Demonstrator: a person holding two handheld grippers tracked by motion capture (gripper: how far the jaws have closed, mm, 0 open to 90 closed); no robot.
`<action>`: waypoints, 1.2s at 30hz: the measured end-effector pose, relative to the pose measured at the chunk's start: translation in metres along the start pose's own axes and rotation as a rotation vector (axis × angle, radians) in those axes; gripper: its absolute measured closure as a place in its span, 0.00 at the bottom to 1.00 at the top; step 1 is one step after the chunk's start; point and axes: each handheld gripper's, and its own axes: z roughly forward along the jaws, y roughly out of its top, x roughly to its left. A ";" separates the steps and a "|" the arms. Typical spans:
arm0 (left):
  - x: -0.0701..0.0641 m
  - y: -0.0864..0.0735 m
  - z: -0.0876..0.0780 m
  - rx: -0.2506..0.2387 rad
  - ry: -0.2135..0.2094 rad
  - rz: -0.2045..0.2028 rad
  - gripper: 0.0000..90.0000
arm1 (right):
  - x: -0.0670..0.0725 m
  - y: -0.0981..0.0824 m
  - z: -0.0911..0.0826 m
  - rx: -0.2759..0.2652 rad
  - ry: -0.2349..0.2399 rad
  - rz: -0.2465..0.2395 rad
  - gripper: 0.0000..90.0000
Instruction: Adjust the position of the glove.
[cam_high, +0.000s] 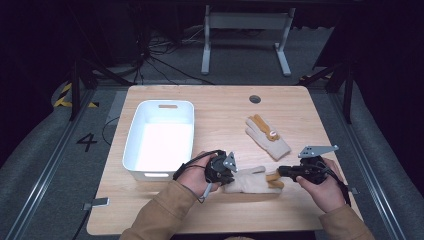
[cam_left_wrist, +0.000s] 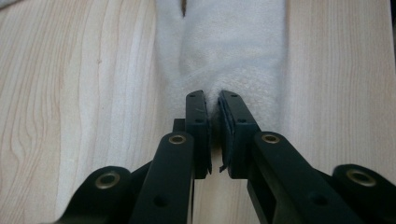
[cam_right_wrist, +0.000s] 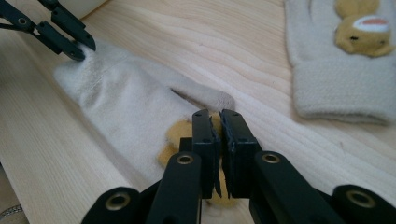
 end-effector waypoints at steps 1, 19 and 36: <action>0.002 -0.001 0.001 0.005 -0.005 -0.002 0.92 | 0.000 -0.002 0.002 0.014 0.000 0.008 0.94; 0.006 -0.005 0.002 0.027 0.023 -0.057 0.81 | 0.000 -0.004 0.009 0.048 -0.087 0.042 0.72; 0.007 -0.001 -0.025 -0.071 0.019 -0.211 0.66 | -0.007 -0.003 0.004 0.018 -0.136 0.011 0.71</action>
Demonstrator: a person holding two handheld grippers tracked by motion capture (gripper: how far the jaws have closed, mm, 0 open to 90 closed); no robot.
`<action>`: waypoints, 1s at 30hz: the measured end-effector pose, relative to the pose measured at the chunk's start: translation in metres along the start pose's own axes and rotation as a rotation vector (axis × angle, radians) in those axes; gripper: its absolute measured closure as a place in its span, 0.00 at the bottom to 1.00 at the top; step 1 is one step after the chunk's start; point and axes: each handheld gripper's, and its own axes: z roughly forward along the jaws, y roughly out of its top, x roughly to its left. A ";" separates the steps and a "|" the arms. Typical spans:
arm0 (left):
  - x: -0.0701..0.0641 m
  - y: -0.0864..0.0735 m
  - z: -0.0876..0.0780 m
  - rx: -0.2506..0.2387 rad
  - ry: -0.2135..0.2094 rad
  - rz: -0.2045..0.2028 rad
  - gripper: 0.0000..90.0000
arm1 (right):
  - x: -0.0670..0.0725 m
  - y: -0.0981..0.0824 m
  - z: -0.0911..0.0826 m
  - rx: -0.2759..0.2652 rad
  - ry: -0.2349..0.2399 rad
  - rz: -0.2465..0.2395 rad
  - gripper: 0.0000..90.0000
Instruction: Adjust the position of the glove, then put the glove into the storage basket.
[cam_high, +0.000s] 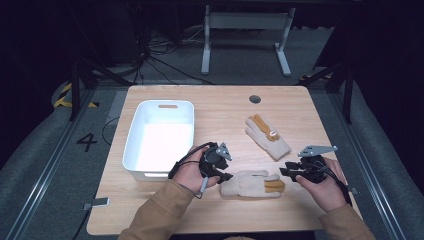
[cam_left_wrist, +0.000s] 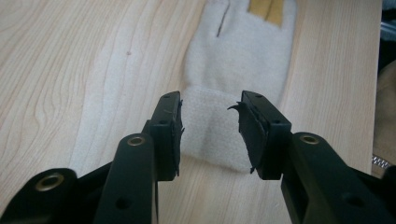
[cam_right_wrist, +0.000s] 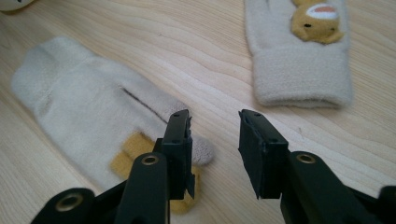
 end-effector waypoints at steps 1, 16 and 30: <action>0.000 0.000 0.000 -0.003 0.001 -0.004 0.66 | -0.001 0.000 0.000 0.002 0.001 0.004 0.71; 0.003 -0.005 -0.010 -0.016 0.045 -0.104 0.64 | -0.008 0.008 -0.001 -0.025 0.026 0.029 0.71; 0.005 -0.009 -0.018 -0.040 0.037 -0.140 0.63 | -0.026 0.043 0.014 -0.031 0.044 0.052 0.70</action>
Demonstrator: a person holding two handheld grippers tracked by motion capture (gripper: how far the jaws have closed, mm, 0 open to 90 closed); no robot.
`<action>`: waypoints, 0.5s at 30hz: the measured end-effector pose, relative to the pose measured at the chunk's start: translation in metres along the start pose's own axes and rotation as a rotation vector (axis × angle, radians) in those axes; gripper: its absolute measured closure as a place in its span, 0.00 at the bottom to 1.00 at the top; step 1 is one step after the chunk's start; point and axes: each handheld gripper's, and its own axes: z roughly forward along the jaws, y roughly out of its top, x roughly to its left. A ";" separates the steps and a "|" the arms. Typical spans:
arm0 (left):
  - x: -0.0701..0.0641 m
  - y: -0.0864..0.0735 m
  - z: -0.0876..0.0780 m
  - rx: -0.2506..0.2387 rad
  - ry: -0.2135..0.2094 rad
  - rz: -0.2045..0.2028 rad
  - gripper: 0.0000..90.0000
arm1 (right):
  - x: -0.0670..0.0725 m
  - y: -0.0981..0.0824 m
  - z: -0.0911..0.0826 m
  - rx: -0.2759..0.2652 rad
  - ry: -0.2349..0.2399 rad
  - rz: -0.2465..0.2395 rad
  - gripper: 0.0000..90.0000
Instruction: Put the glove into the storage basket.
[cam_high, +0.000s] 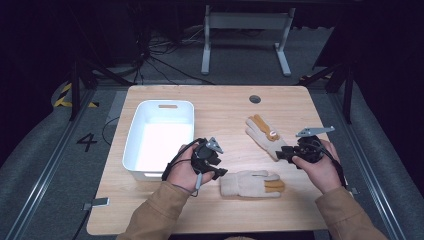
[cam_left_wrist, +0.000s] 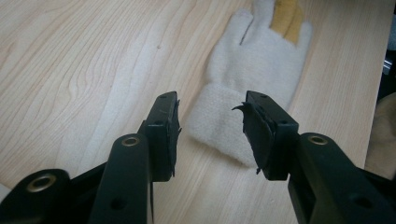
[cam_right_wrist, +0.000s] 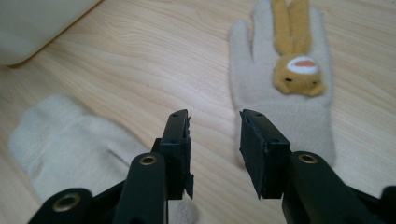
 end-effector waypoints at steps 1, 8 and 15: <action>0.000 0.000 0.000 0.001 0.000 -0.001 0.63 | -0.003 0.004 0.003 0.007 -0.006 -0.002 0.70; 0.000 0.000 0.003 0.007 -0.001 0.000 0.62 | -0.020 0.019 0.021 0.031 -0.020 0.006 0.70; 0.001 0.000 0.005 0.014 -0.003 -0.001 0.62 | -0.036 0.033 0.042 0.054 -0.061 -0.019 0.70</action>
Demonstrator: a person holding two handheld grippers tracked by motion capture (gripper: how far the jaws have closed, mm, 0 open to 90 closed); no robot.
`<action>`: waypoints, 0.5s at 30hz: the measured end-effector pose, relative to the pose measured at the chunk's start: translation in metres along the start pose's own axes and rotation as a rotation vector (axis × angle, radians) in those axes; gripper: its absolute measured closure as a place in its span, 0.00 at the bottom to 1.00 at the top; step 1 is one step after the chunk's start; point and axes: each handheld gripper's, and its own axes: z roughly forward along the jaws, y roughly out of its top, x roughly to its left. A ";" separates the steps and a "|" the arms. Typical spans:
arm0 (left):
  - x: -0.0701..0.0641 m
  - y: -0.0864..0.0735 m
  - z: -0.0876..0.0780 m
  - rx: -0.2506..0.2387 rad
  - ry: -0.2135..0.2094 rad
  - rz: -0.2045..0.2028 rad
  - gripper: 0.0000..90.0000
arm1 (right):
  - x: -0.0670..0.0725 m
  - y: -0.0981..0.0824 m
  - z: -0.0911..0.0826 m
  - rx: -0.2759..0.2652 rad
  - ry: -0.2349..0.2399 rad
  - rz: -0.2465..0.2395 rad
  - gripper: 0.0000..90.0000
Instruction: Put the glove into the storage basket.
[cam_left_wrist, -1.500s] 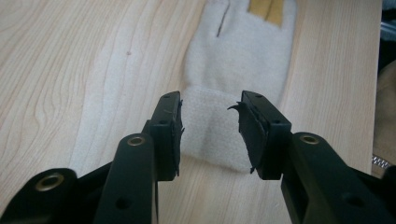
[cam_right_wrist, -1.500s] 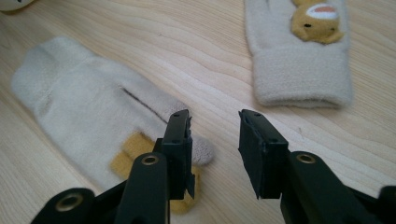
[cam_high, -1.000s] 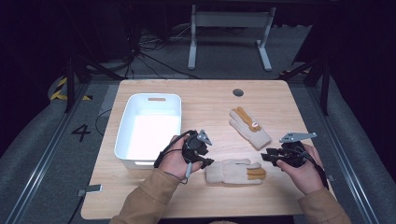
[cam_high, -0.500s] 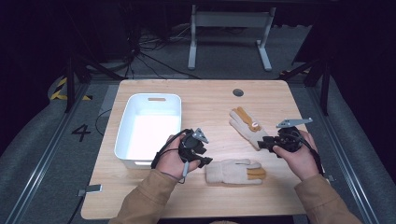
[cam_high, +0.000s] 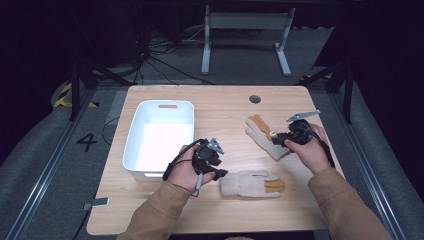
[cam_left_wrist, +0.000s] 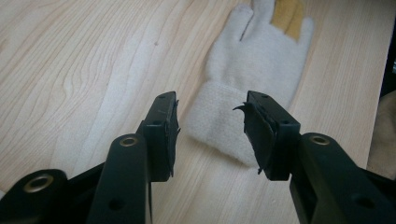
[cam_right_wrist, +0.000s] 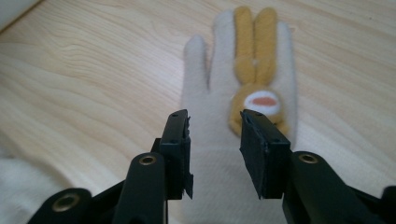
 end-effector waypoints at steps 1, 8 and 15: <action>0.001 0.000 0.001 0.003 0.001 0.000 0.62 | -0.003 0.003 0.005 0.013 -0.016 -0.003 0.69; 0.001 -0.001 0.002 0.001 -0.002 -0.001 0.62 | -0.017 0.013 0.024 0.045 -0.060 -0.001 0.69; 0.000 -0.001 0.004 0.012 -0.006 0.006 0.62 | -0.021 0.015 0.039 0.104 -0.060 -0.006 0.68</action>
